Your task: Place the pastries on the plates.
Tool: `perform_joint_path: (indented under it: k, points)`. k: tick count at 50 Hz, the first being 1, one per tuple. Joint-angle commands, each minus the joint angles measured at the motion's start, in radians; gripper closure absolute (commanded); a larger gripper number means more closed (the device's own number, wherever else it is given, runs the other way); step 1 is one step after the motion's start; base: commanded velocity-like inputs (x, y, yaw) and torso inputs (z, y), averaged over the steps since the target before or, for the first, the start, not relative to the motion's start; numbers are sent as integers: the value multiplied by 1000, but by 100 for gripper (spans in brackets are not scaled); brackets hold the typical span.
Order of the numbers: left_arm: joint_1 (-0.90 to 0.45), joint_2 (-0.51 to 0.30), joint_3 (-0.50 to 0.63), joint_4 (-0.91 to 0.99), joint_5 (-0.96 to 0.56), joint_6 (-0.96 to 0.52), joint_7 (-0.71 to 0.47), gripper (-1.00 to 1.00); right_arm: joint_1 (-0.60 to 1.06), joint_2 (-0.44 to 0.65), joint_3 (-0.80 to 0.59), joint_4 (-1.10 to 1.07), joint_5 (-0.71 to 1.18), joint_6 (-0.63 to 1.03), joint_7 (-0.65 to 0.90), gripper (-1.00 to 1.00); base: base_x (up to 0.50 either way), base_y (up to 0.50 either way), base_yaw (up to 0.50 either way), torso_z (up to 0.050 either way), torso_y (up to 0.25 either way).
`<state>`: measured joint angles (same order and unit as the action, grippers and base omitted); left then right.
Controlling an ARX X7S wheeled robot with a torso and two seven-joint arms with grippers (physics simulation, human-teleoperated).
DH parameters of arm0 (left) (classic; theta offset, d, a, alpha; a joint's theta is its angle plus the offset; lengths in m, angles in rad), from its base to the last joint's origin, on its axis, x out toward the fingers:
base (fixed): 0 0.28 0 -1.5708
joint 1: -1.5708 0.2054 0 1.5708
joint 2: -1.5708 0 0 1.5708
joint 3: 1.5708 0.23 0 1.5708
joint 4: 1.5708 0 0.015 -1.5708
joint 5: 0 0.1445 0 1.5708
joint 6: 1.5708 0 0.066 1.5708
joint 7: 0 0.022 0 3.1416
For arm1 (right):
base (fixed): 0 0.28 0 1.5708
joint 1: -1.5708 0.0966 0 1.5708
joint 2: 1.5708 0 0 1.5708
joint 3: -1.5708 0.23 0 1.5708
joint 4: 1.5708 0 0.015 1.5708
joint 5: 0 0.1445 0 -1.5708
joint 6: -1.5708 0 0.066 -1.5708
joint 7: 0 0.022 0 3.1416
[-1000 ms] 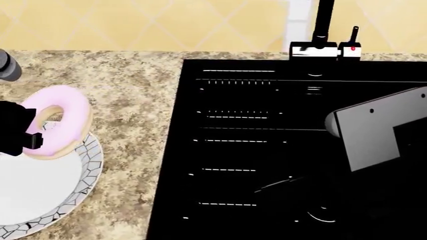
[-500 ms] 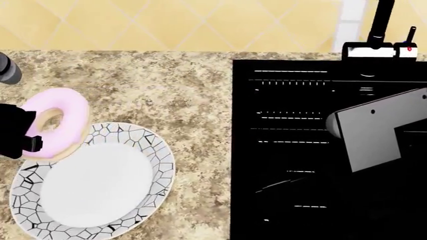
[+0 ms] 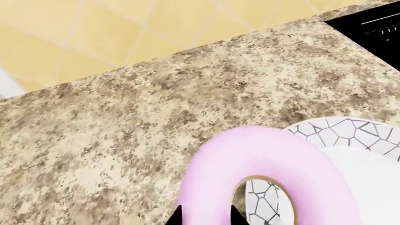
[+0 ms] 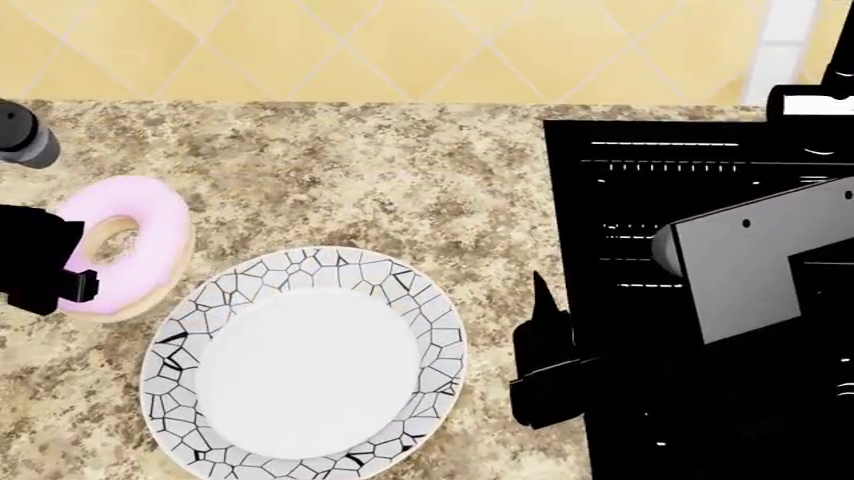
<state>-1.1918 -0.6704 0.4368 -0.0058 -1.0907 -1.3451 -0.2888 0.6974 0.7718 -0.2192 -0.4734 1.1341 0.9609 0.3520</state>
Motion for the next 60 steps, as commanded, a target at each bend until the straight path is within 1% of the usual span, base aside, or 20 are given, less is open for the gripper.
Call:
perform_joint_path:
  k: [1,7,11,13,14,16,17,19,21,31,34,37,44,45,48,49,51,53,57,60]
  points:
    - [-34,36,52,-14,21,26,46,100,6,-2,15,14,13,-2,16,-100,0,0,0,0,0]
    - [-103,100,123,-57,64,48,103,100,-1,5,28,3,29,2,33,-100,0,0,0,2,0]
    - [-113,103,147,-45,63,38,120,100,2,9,33,-1,38,6,40,-100,0,0,0,0,0]
    - [-127,130,175,-71,85,52,134,100,5,9,33,0,37,6,39,-100,0,0,0,0,0]
    - [-123,120,168,-55,74,44,131,100,5,8,32,1,37,5,39,-100,0,0,0,0,0]
    - [-134,117,200,-48,88,39,150,100,10,4,25,2,36,8,40,-100,0,0,0,0,0]
    - [-165,157,230,-103,119,59,172,100,16,0,21,6,34,9,38,-100,0,0,0,0,0]
    - [-178,155,240,-86,114,52,185,100,26,-6,19,14,33,9,37,-100,0,0,0,0,5]
    - [-193,190,269,-116,138,74,204,100,29,-9,19,12,35,7,37,-100,0,0,0,0,0]
    - [-187,195,288,-91,122,57,212,100,10,-10,36,15,33,-21,31,-100,0,0,0,0,0]
    - [-185,225,310,-129,145,83,222,100,9,-9,38,17,34,-24,30,-100,0,0,0,0,0]
    - [-144,233,293,-124,133,105,209,100,9,-3,55,6,50,-25,41,-100,0,0,0,0,0]
    - [-116,252,298,-138,136,135,214,100,9,3,63,-4,63,-23,48,-100,0,0,0,0,1]
    - [-116,271,313,-157,147,145,222,100,9,2,61,-3,61,-24,46,-100,0,0,0,0,0]
    - [-95,252,312,-123,135,138,216,100,7,0,59,1,57,-28,44,-100,0,0,0,0,0]
    - [-93,260,320,-136,143,146,219,100,4,1,63,4,57,-30,44,-100,0,0,0,0,0]
    - [-73,239,310,-107,128,135,205,100,1,3,69,2,62,-32,50,-100,0,0,0,0,0]
    - [-70,252,321,-121,138,143,207,100,-3,3,70,0,59,-34,54,-100,0,0,0,0,0]
    - [-55,239,315,-91,123,134,197,100,-7,2,72,1,59,-38,56,-100,0,0,0,0,0]
    - [-58,257,324,-111,132,145,202,100,-6,2,67,3,57,-37,54,-100,0,0,0,0,0]
